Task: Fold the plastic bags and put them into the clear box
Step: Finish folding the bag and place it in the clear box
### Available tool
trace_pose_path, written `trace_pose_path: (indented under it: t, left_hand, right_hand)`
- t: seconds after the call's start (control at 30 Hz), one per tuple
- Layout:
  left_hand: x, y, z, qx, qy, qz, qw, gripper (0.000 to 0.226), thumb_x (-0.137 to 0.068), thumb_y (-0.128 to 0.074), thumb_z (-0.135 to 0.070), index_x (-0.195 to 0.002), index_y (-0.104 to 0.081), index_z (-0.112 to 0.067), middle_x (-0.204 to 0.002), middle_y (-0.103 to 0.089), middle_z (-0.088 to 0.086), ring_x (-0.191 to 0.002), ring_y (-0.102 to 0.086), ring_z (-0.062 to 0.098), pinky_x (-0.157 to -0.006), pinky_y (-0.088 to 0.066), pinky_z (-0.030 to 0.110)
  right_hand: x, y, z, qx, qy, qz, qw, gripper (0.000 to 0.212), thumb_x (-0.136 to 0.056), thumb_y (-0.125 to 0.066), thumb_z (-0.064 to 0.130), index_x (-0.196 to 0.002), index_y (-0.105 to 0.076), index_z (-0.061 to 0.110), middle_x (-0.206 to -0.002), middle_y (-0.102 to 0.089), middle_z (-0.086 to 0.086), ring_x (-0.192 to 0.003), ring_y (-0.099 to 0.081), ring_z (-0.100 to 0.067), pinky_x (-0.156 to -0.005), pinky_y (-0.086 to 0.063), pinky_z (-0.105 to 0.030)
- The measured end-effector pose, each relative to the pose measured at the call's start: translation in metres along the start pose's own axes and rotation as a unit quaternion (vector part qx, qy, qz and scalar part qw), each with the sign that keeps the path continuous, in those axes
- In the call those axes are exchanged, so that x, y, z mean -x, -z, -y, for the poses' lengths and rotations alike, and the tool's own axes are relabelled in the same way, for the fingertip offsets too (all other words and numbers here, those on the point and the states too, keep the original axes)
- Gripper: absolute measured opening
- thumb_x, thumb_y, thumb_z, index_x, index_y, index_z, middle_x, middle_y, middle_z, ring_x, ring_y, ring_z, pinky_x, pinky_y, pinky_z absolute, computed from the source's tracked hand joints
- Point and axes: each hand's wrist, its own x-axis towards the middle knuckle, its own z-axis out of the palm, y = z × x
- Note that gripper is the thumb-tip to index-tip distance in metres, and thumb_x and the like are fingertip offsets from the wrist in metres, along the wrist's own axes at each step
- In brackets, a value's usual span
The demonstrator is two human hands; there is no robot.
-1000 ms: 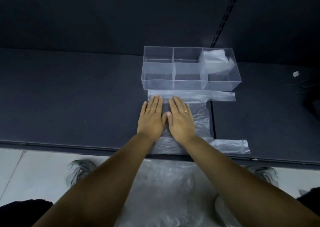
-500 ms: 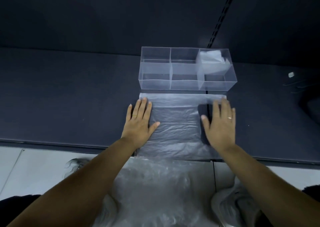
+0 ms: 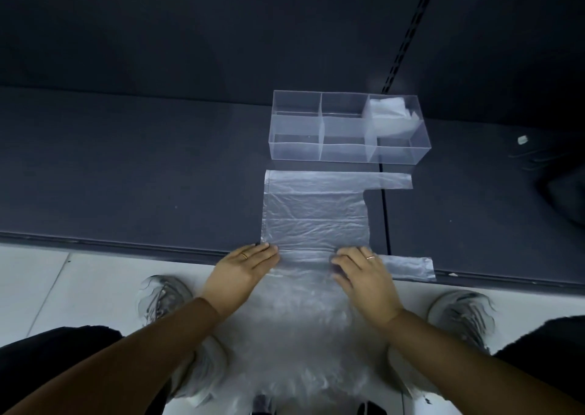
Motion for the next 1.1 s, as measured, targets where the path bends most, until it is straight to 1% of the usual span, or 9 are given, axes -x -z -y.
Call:
trace_pose_path:
  t: [0.1, 0.23, 0.3, 0.4, 0.47, 0.57, 0.77, 0.93, 1.1]
  left_hand:
    - [-0.007, 0.014, 0.001, 0.043, 0.034, -0.027, 0.998, 0.032, -0.077, -0.048, -0.012, -0.087, -0.078, -0.012, -0.094, -0.075, 0.003, -0.087, -0.072, 0.02, -0.071, -0.059, 0.032]
    - [-0.023, 0.038, 0.016, 0.159, 0.17, 0.024, 0.972, 0.012, -0.088, -0.066, -0.016, -0.085, -0.077, -0.013, -0.086, -0.074, -0.002, -0.083, -0.069, 0.017, -0.071, -0.052, 0.021]
    - [-0.031, 0.05, 0.032, 0.279, 0.289, 0.084, 0.912, 0.009, -0.087, -0.069, -0.022, -0.085, -0.077, -0.019, -0.084, -0.074, -0.011, -0.08, -0.066, 0.002, -0.07, -0.045, 0.012]
    - [-0.043, 0.061, 0.057, 0.432, 0.399, 0.131, 0.798, 0.004, -0.08, -0.075, -0.027, -0.078, -0.077, -0.024, -0.075, -0.073, -0.017, -0.071, -0.063, -0.012, -0.066, -0.04, 0.002]
    - [-0.051, 0.061, 0.07, 0.466, 0.435, 0.128, 0.76, 0.004, -0.081, -0.075, -0.026, -0.078, -0.075, -0.025, -0.074, -0.073, -0.016, -0.072, -0.063, -0.009, -0.067, -0.042, 0.003]
    - [-0.067, 0.056, 0.084, 0.497, 0.47, 0.104, 0.722, 0.005, -0.085, -0.071, -0.024, -0.083, -0.074, -0.021, -0.081, -0.074, -0.007, -0.08, -0.066, 0.005, -0.075, -0.047, 0.017]
    - [-0.108, 0.02, 0.106, 0.448, 0.522, 0.04, 0.725, 0.009, -0.085, -0.072, -0.029, -0.077, -0.069, -0.025, -0.09, -0.069, -0.006, -0.092, -0.061, 0.01, -0.093, -0.042, 0.025]
    - [-0.124, -0.009, 0.112, 0.36, 0.529, 0.045, 0.767, 0.015, -0.087, -0.068, -0.031, -0.086, -0.073, -0.018, -0.087, -0.065, -0.007, -0.085, -0.058, 0.009, -0.078, -0.039, 0.024]
    - [-0.128, -0.017, 0.108, 0.251, 0.515, 0.046, 0.819, 0.022, -0.09, -0.061, -0.037, -0.081, -0.069, -0.019, -0.083, -0.067, -0.002, -0.08, -0.06, 0.018, -0.07, -0.044, 0.028]
  right_hand:
    - [0.0, 0.019, -0.019, -0.029, -0.013, 0.02, 0.999, 0.016, -0.07, -0.082, 0.003, -0.072, -0.069, 0.012, -0.078, -0.065, -0.004, -0.068, -0.063, -0.026, -0.063, -0.052, -0.032]
    - [-0.009, 0.05, -0.049, -0.15, -0.183, 0.134, 0.962, 0.008, -0.086, -0.068, 0.014, -0.079, -0.068, 0.018, -0.082, -0.067, 0.005, -0.075, -0.062, -0.013, -0.066, -0.044, -0.021]
    - [-0.017, 0.064, -0.068, -0.224, -0.238, 0.194, 0.925, 0.012, -0.088, -0.068, 0.018, -0.077, -0.068, 0.021, -0.079, -0.07, 0.008, -0.074, -0.064, -0.008, -0.066, -0.046, -0.015]
    - [-0.034, 0.085, -0.096, -0.318, -0.288, 0.204, 0.88, 0.012, -0.087, -0.069, 0.02, -0.077, -0.072, 0.016, -0.074, -0.072, 0.006, -0.069, -0.063, -0.001, -0.064, -0.045, -0.008]
    - [-0.045, 0.091, -0.111, -0.366, -0.326, 0.17, 0.855, 0.012, -0.087, -0.068, 0.019, -0.079, -0.072, 0.011, -0.069, -0.07, 0.005, -0.062, -0.062, 0.0, -0.061, -0.045, -0.007]
    - [-0.062, 0.084, -0.125, -0.405, -0.377, 0.111, 0.825, 0.015, -0.089, -0.067, 0.019, -0.082, -0.07, 0.006, -0.069, -0.065, -0.002, -0.064, -0.057, -0.01, -0.063, -0.045, -0.017]
    - [-0.09, 0.047, -0.141, -0.356, -0.488, -0.017, 0.797, 0.028, -0.081, -0.075, 0.032, -0.073, -0.065, 0.007, -0.066, -0.055, 0.001, -0.065, -0.05, -0.011, -0.063, -0.041, -0.018]
    - [-0.101, 0.029, -0.15, -0.276, -0.51, -0.025, 0.814, 0.03, -0.084, -0.071, 0.035, -0.07, -0.066, 0.009, -0.069, -0.062, 0.002, -0.071, -0.056, -0.015, -0.062, -0.04, -0.024]
    - [-0.106, 0.024, -0.148, -0.171, -0.523, -0.027, 0.834, 0.042, -0.085, -0.064, 0.046, -0.065, -0.063, 0.009, -0.062, -0.058, 0.0, -0.057, -0.051, -0.013, -0.049, -0.036, -0.023]
